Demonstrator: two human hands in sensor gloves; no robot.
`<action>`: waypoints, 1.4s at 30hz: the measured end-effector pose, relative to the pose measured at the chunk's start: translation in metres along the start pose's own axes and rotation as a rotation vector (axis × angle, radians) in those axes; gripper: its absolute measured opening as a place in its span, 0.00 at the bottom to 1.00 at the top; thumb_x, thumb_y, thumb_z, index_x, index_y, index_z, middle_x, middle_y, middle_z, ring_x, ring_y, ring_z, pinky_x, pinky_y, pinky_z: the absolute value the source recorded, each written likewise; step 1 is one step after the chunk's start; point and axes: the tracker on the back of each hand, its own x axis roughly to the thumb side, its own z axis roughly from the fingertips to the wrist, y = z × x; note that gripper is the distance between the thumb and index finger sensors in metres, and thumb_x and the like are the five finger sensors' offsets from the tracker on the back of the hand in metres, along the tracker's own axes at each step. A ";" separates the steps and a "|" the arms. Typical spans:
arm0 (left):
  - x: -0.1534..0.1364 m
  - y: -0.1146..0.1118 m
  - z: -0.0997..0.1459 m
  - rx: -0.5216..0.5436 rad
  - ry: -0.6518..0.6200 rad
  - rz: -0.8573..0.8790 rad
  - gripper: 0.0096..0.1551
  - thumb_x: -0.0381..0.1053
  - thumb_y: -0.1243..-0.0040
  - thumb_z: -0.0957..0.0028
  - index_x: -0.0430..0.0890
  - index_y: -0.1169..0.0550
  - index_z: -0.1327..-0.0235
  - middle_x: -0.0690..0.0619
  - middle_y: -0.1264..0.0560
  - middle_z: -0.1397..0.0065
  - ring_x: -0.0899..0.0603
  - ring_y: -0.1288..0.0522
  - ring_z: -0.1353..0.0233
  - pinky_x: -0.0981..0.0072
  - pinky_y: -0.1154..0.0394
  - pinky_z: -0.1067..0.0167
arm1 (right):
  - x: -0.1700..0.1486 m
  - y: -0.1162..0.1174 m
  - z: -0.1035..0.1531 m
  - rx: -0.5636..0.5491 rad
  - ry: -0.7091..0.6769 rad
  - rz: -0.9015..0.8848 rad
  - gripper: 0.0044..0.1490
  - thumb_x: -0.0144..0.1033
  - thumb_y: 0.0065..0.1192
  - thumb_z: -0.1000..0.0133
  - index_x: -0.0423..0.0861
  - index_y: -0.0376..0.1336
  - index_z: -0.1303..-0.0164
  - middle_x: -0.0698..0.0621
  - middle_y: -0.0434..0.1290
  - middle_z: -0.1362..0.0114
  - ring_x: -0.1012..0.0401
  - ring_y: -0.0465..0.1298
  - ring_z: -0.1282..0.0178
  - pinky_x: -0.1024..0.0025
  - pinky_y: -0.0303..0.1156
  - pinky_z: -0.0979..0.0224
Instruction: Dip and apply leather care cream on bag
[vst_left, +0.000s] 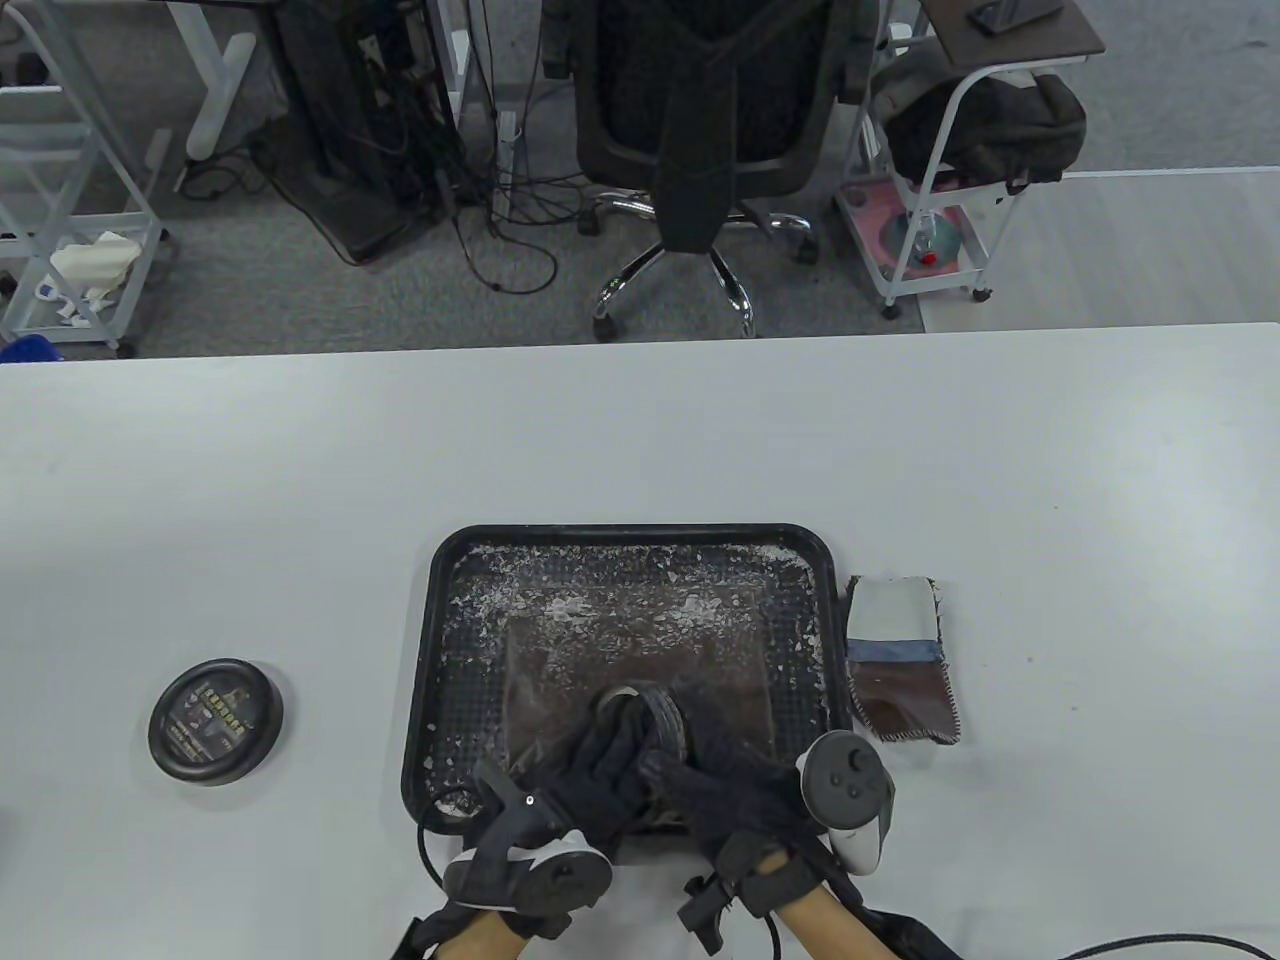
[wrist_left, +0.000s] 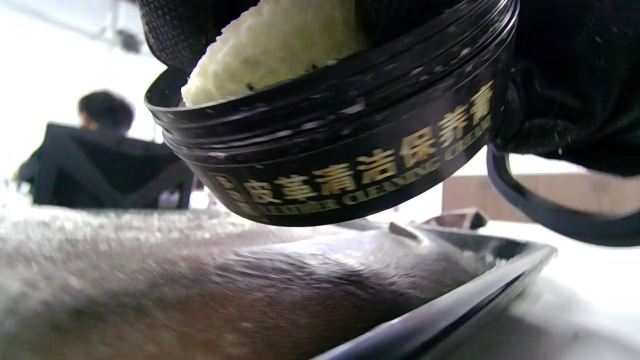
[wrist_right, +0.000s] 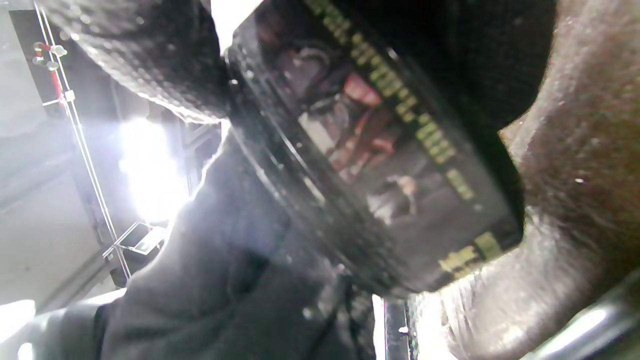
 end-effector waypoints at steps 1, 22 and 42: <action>0.004 0.001 0.000 -0.002 -0.033 -0.046 0.35 0.51 0.43 0.47 0.48 0.35 0.25 0.40 0.36 0.23 0.33 0.29 0.26 0.45 0.28 0.32 | -0.001 -0.002 0.000 -0.002 0.008 -0.018 0.55 0.49 0.73 0.38 0.29 0.48 0.18 0.17 0.64 0.31 0.27 0.76 0.38 0.48 0.81 0.46; -0.015 0.004 -0.004 0.112 0.166 0.224 0.33 0.48 0.42 0.48 0.46 0.31 0.28 0.38 0.33 0.24 0.32 0.26 0.28 0.43 0.25 0.36 | 0.006 0.013 0.004 -0.078 -0.048 -0.009 0.57 0.48 0.71 0.36 0.33 0.41 0.14 0.18 0.57 0.25 0.27 0.69 0.31 0.45 0.75 0.38; 0.013 0.009 -0.002 0.176 -0.002 -0.113 0.33 0.48 0.40 0.50 0.50 0.28 0.28 0.42 0.31 0.23 0.34 0.26 0.27 0.44 0.27 0.33 | -0.001 -0.015 -0.004 -0.088 0.025 -0.188 0.51 0.50 0.72 0.36 0.33 0.52 0.16 0.20 0.66 0.29 0.28 0.76 0.37 0.46 0.79 0.44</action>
